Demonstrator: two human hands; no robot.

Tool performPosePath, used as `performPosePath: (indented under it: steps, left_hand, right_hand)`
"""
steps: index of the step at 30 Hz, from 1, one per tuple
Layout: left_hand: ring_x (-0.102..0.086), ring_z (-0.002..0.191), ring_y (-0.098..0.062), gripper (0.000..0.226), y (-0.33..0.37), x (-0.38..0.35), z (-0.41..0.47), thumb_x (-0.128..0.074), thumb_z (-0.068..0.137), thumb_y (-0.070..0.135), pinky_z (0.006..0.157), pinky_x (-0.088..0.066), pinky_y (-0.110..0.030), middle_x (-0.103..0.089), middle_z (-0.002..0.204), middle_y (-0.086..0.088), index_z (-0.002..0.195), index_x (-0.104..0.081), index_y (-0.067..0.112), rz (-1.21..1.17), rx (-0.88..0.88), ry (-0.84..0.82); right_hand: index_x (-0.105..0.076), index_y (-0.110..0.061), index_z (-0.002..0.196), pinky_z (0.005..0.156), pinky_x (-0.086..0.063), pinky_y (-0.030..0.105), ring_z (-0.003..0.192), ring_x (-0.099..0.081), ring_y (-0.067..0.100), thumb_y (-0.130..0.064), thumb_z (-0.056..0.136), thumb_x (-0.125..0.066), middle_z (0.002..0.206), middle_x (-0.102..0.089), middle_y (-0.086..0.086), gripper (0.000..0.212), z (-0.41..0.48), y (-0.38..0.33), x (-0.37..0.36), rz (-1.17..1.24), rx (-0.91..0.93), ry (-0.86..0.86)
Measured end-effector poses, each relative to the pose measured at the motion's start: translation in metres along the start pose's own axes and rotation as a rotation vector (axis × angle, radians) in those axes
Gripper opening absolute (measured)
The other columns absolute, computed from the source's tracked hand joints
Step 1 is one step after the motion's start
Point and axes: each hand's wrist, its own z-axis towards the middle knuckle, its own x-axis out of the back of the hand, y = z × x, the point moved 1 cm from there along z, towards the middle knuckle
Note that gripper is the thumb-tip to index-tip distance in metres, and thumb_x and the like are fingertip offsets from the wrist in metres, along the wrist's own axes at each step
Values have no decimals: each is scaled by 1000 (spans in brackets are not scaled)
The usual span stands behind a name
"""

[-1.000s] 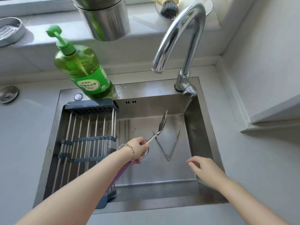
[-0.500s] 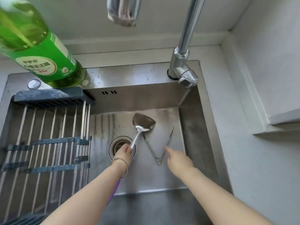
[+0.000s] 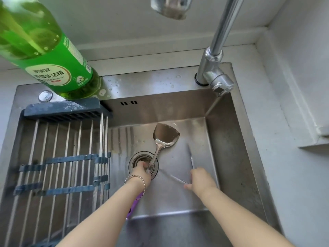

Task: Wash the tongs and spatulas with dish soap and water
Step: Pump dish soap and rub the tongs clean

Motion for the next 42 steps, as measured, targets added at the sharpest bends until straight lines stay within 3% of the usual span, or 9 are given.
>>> performPosePath:
  steps: [7, 11, 15, 20, 26, 31, 36, 39, 42]
  left_hand:
    - [-52, 116, -29, 42, 27, 25, -54, -47, 89, 16, 95, -41, -28, -48, 131, -12, 131, -42, 12, 21, -94, -20]
    - [-57, 109, -27, 35, 33, 38, -84, -45, 90, 18, 86, -45, -26, -51, 128, -10, 125, -48, 14, 83, -189, -97]
    - [-59, 106, -24, 28, 27, 49, -86, -42, 90, 18, 87, -46, -26, -60, 119, -5, 115, -56, 16, 120, -222, -114]
    - [-56, 87, -19, 24, 9, 50, -62, -40, 92, 16, 80, -45, -25, -63, 108, -3, 108, -58, 17, 171, -233, -103]
    - [-54, 80, -18, 24, -5, 42, -41, -39, 94, 16, 71, -40, -21, -59, 92, -1, 107, -59, 17, 171, -257, -76]
    - [-53, 84, -16, 18, -6, 40, -53, -42, 92, 15, 73, -38, -17, -59, 94, 0, 99, -58, 21, 93, -245, -42]
    - [-60, 95, -20, 26, 27, 44, -96, -55, 88, 25, 83, -45, -29, -63, 102, -5, 109, -60, 10, -406, -230, -135]
    - [-56, 85, -18, 28, 50, 59, -128, -60, 82, 40, 82, -44, -30, -64, 88, -5, 81, -65, 12, -520, -254, -263]
    - [-60, 76, -14, 27, 57, 79, -162, -64, 75, 37, 81, -49, -29, -67, 79, -1, 84, -68, 12, -502, -349, -275]
  right_hand:
    - [-68, -9, 88, 78, -49, 28, 99, -63, 28, -15, 84, -57, 103, -68, 12, 13, -49, -8, 23, 176, -136, 185]
    - [-45, -21, 59, 74, -49, 25, 96, -64, 26, -12, 81, -57, 100, -69, 10, 27, -69, -12, 31, 277, -187, 154]
    - [-59, -14, 83, 76, -47, 27, 103, -62, 28, -15, 84, -53, 101, -65, 11, 6, -50, -20, 22, 282, -250, 120]
    - [-52, -7, 124, 92, -45, 32, 118, -55, 27, -26, 95, -43, 127, -57, 9, 35, -4, -25, -2, 250, -353, 131]
    - [-54, -13, 126, 93, -45, 31, 120, -54, 23, -18, 94, -45, 131, -56, 5, 33, 22, -15, -27, 176, -408, 40]
    - [-64, -10, 107, 76, -46, 25, 105, -62, 26, -27, 86, -55, 110, -66, 10, 28, -9, -19, -8, 337, -284, -40]
    - [-43, -18, 67, 44, -36, 20, 48, -47, 16, -24, 82, -59, 61, -50, -1, 23, -91, -43, 36, 711, -83, 105]
    - [-44, -17, 78, 39, -39, 12, 50, -49, 9, -25, 86, -59, 69, -52, -2, 19, -141, -59, 69, 768, 67, 156]
    - [-48, -25, 78, 51, -43, 15, 60, -53, 7, -27, 84, -60, 68, -53, -8, 14, -184, -77, 95, 678, 235, 227]
